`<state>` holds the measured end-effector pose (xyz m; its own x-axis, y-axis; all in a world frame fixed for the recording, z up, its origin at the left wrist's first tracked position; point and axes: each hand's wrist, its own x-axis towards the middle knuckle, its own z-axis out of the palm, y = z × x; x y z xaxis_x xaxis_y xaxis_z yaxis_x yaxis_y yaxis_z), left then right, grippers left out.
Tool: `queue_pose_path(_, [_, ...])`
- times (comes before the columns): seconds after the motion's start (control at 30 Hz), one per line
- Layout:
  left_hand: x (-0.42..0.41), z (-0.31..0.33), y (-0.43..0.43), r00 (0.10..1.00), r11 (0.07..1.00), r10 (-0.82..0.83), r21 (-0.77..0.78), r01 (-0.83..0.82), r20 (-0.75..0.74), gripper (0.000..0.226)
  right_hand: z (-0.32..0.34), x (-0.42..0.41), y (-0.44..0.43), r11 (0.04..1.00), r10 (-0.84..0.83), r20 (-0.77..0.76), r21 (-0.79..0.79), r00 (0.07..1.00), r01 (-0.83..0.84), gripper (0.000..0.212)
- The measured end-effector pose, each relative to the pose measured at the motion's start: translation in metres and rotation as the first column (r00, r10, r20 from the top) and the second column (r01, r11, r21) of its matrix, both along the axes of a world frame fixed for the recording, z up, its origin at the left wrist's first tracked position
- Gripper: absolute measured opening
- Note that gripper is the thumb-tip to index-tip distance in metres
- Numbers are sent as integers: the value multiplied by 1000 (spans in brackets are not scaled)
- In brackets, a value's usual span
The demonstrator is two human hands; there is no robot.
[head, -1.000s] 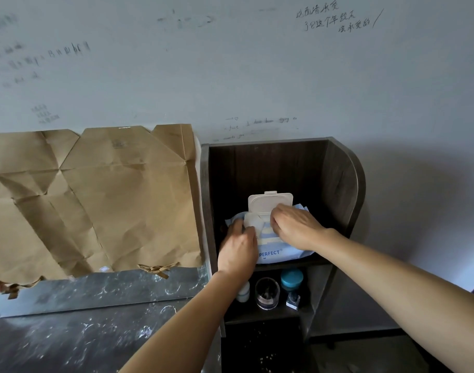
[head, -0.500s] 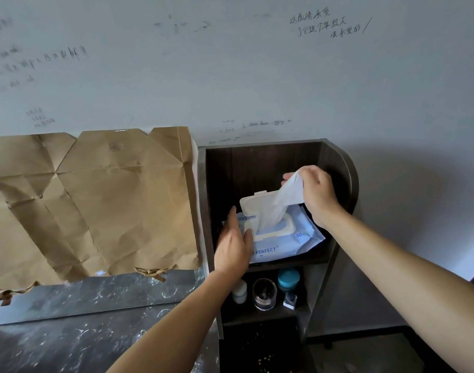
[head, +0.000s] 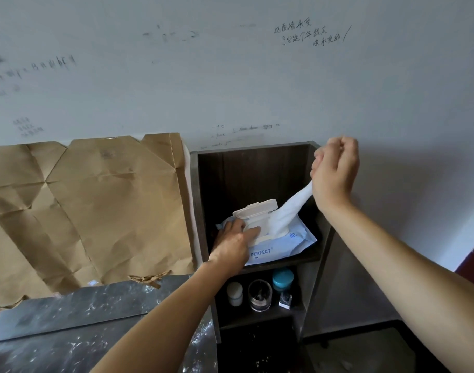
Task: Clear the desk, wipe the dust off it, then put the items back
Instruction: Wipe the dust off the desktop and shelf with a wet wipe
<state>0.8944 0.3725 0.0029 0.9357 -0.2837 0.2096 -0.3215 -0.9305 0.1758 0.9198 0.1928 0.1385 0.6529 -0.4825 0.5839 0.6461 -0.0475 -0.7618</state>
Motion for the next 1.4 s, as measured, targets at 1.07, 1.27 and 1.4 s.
queue_pose_path(1.07, [-23,-6,-4,986,986,103,-147,-84,129,45,-109,-6,-17,655,-241,-445,-731,863,-194,16])
queue_pose_path(1.27, [-35,-15,-6,972,997,73,-41,-66,225,43,-113,-8,-19,457,-265,-520,-809,812,-370,33])
queue_pose_path(1.4, [-37,-21,-9,965,993,96,42,-109,245,51,-111,-7,-16,418,-310,-525,-824,792,-383,35])
